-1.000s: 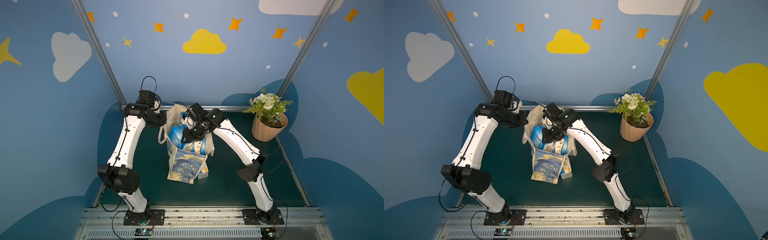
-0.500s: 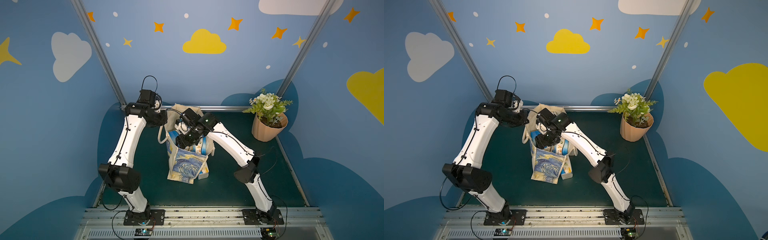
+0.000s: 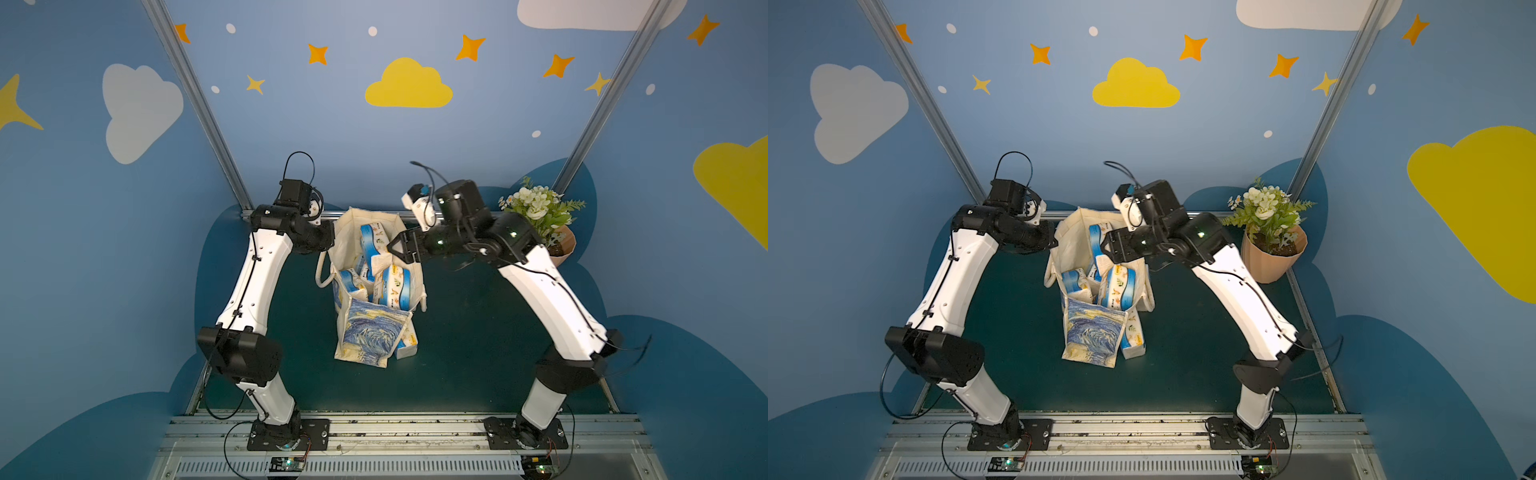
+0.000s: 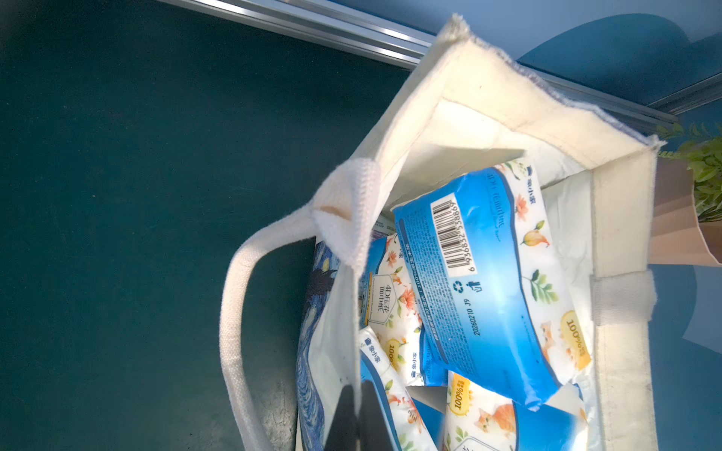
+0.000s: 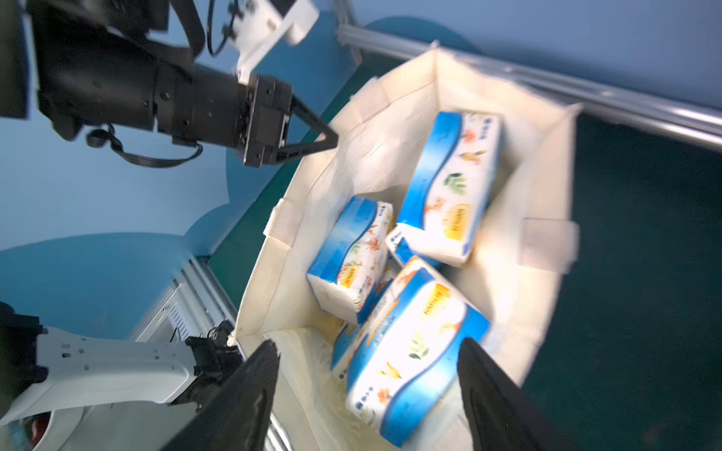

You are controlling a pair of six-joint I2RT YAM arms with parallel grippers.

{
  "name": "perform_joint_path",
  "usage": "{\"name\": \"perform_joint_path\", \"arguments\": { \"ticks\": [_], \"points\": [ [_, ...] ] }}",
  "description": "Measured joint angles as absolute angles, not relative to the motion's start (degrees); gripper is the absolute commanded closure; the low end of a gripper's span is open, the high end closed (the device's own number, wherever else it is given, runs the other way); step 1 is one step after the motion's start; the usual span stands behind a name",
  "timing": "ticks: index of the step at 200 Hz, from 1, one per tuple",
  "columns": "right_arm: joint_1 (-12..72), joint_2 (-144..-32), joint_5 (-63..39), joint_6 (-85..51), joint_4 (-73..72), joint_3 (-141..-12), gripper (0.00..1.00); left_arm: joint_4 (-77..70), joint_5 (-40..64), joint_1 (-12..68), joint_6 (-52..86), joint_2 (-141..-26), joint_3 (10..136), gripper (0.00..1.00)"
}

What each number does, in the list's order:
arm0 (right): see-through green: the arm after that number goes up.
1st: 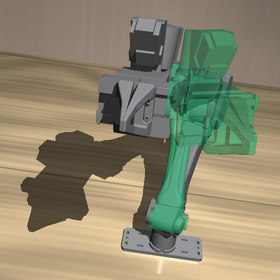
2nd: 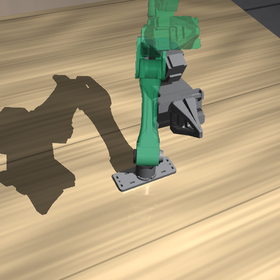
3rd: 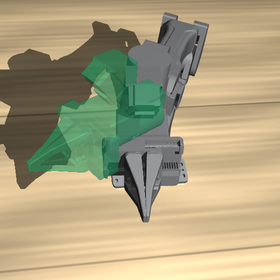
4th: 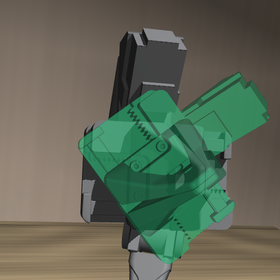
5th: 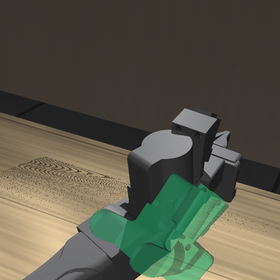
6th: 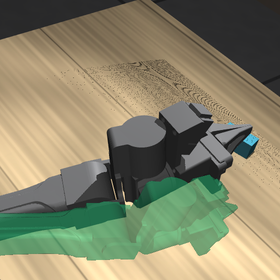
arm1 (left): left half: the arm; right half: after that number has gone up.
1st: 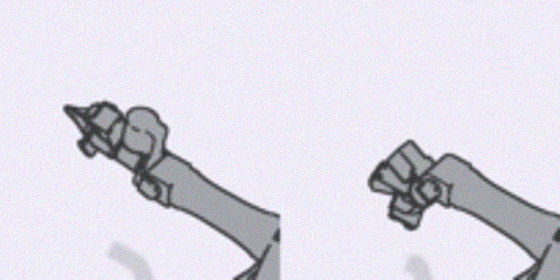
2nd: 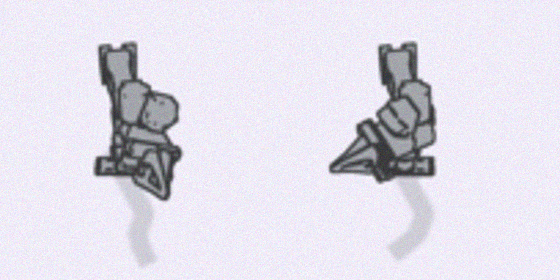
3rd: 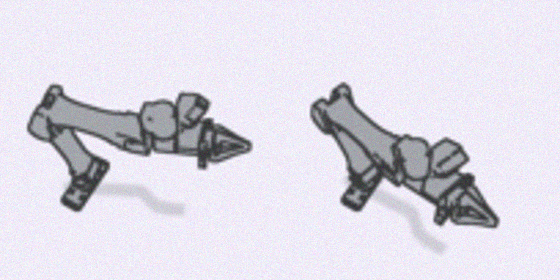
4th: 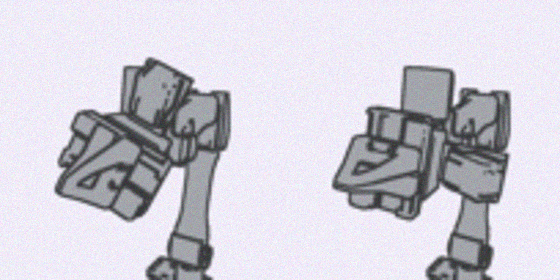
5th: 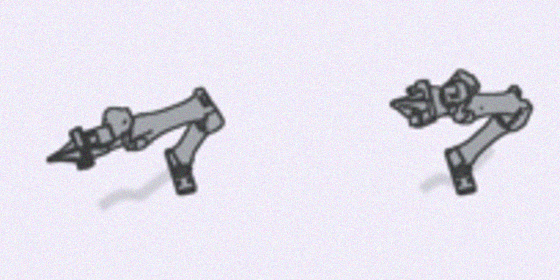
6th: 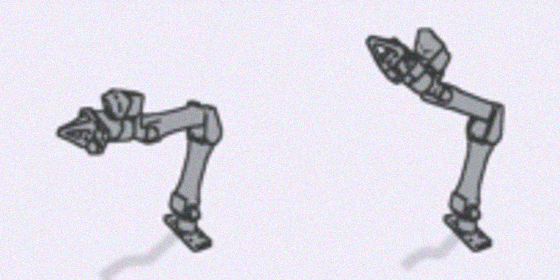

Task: Put tissues into the canvas bag
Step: Place the pack of facial tissues in the canvas bag, then pick up the pack of facial tissues from the center of the board.

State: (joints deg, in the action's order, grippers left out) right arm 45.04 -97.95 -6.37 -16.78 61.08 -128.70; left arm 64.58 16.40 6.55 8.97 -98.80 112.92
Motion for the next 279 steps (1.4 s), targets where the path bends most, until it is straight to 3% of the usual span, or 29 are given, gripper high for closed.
{"name": "perform_joint_path", "arguments": {
  "ticks": [49,99,145,176,223,279],
  "points": [
    [39.2,-80.5,0.5,-17.8,57.1,-97.5,0.27,64.6,16.4,6.5,8.9,-99.3,113.4,0.96],
    [46.5,-60.4,0.4,-19.8,52.0,-61.1,0.27,64.8,16.4,6.5,8.8,-99.4,113.4,0.96],
    [50.6,-42.9,0.8,-27.6,47.9,-45.2,0.26,64.9,16.4,6.5,8.6,-99.4,113.4,0.96],
    [54.7,-44.9,0.7,-29.8,43.5,-40.1,0.22,64.8,16.5,6.5,8.6,-99.6,113.4,0.96],
    [57.1,-59.3,0.4,-28.1,32.7,-39.5,0.18,64.4,17.3,6.5,8.6,-100.5,113.4,0.96],
    [57.1,-75.4,-2.0,-23.5,24.0,-47.1,0.15,64.3,17.4,6.5,8.6,-100.5,113.4,0.96]
  ]
}}
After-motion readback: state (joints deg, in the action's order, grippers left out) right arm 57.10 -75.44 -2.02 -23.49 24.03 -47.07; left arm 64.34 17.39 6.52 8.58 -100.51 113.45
